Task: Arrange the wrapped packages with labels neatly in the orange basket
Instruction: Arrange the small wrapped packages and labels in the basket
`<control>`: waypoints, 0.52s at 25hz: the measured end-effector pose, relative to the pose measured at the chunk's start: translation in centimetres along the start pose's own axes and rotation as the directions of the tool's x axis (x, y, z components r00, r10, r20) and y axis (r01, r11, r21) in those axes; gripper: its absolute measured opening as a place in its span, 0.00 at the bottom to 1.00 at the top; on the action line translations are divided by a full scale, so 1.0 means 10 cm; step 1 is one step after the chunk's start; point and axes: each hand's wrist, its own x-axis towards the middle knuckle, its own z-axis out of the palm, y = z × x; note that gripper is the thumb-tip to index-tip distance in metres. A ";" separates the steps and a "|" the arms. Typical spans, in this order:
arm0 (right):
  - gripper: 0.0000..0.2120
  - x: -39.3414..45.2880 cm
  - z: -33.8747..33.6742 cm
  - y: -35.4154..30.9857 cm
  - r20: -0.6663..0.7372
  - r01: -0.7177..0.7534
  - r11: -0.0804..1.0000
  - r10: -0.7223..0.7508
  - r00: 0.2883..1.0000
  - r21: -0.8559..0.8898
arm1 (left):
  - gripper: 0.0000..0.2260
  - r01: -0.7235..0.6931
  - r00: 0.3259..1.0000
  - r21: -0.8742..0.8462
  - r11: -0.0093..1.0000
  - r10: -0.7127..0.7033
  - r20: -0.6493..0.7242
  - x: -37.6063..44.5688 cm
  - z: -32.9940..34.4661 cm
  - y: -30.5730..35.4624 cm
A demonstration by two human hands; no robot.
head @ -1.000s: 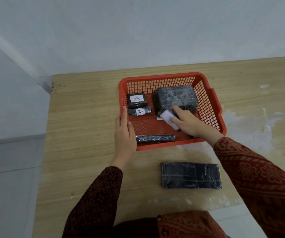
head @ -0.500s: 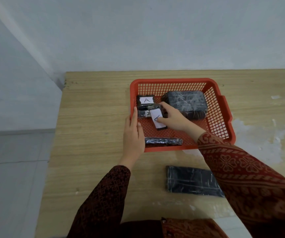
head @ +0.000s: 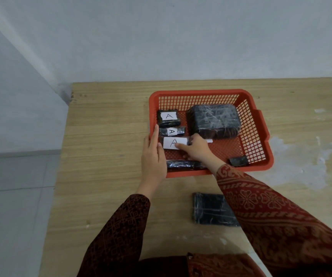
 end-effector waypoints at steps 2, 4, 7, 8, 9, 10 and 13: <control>0.28 0.00 0.04 -0.05 -0.054 0.080 0.926 -0.107 0.993 -0.368 | 0.22 0.011 1.000 -0.001 1.000 -0.011 0.013 0.01 0.00 0.01; 0.30 -0.02 -0.02 -0.11 -0.050 0.096 0.831 -0.147 0.988 -0.548 | 0.23 0.017 1.000 0.002 1.000 -0.017 0.019 0.00 0.00 0.03; 0.27 -0.09 -0.35 -0.04 0.102 0.239 0.770 -0.223 0.969 -0.592 | 0.23 0.020 0.999 -0.002 1.000 -0.020 0.033 0.00 0.00 0.04; 0.25 -0.13 -0.51 0.04 0.148 0.286 0.736 -0.249 0.957 -0.614 | 0.22 0.027 0.999 -0.011 1.000 -0.027 0.030 0.00 0.00 0.04; 0.25 -0.17 -0.68 0.14 0.159 0.292 0.682 -0.253 0.954 -0.671 | 0.21 0.035 0.999 -0.017 0.999 -0.035 0.025 0.01 0.00 0.04; 0.27 -0.19 -0.86 0.24 0.133 0.247 0.621 -0.224 0.965 -0.743 | 0.21 0.041 0.999 -0.018 0.999 -0.041 0.019 0.01 0.01 0.04; 0.33 -0.23 -1.15 0.50 0.021 0.002 0.534 0.029 0.999 -0.845 | 0.20 0.038 0.999 -0.010 0.999 -0.038 0.001 0.02 0.02 0.06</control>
